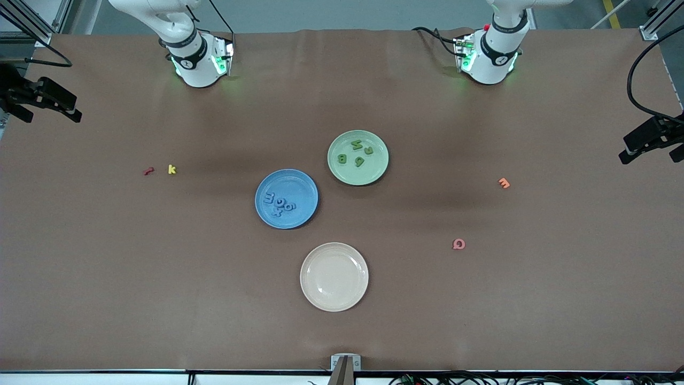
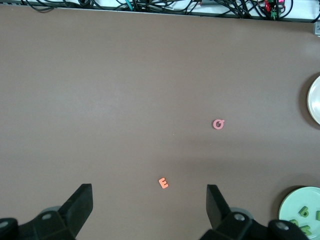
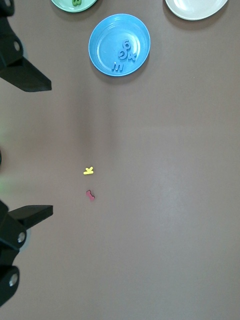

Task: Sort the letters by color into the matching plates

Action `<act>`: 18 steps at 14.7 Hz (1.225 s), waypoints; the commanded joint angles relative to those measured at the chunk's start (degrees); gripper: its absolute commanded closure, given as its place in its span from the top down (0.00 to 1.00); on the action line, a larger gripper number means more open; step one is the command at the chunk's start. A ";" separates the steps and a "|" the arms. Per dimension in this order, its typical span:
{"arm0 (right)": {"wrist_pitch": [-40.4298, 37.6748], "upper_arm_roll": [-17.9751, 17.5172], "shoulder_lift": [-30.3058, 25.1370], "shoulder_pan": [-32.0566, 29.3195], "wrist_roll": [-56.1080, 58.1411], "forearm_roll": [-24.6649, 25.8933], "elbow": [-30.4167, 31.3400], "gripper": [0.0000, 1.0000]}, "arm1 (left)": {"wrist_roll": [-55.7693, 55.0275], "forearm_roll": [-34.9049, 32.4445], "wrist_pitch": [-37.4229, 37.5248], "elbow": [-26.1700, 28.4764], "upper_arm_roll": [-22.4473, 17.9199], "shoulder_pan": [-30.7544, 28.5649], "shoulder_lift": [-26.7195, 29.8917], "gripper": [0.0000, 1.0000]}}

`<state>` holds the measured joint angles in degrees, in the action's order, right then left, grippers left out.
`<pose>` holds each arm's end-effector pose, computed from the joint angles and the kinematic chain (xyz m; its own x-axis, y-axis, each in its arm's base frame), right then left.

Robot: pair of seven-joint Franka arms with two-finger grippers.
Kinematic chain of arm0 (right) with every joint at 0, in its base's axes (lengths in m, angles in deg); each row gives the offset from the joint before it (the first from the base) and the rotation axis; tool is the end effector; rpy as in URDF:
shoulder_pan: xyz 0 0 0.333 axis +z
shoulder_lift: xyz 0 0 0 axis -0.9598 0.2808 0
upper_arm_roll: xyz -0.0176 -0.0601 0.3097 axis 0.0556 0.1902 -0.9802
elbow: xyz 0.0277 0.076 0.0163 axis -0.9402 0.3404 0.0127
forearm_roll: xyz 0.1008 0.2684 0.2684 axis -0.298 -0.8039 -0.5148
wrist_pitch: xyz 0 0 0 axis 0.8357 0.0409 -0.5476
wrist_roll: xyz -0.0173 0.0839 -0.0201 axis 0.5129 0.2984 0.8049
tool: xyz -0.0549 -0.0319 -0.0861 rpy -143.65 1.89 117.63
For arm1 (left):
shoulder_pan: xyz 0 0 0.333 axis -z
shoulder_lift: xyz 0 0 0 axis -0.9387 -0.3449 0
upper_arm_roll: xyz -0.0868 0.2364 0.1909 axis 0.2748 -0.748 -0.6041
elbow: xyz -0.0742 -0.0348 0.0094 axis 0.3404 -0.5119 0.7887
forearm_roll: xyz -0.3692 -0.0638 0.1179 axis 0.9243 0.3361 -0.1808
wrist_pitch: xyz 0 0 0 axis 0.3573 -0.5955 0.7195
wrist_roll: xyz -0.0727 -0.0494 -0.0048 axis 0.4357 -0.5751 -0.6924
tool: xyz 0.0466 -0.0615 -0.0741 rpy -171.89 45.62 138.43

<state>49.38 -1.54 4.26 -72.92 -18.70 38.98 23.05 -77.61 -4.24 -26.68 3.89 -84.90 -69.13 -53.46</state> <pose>0.5068 -0.0135 0.6557 0.9999 -0.0103 -0.0129 -0.0103 -0.9999 -0.0025 0.5704 0.0205 0.6516 0.9867 0.0421 0.1571 0.0371 -0.9987 0.0348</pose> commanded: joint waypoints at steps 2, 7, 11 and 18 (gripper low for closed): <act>0.03 0.42 -0.39 0.28 0.47 0.49 -0.22 1.00 | 0.65 -0.39 1.23 -0.28 -0.05 0.44 0.89 1.00; -0.49 0.42 -0.39 0.28 0.38 1.02 -0.13 1.00 | 0.12 -1.44 1.15 -0.28 2.15 0.62 0.80 1.00; -0.58 0.42 -0.30 0.28 -0.14 0.76 -0.13 1.00 | -0.06 -1.36 1.06 -0.46 2.24 0.44 0.80 1.00; -0.67 0.42 -0.30 0.45 -0.23 0.67 -0.13 1.00 | -0.23 -0.74 1.15 -0.28 2.07 0.18 0.89 1.00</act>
<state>49.23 -1.45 4.27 -72.92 -18.71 39.33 23.07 -77.71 -4.80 -26.31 3.86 -82.85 -68.86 -53.13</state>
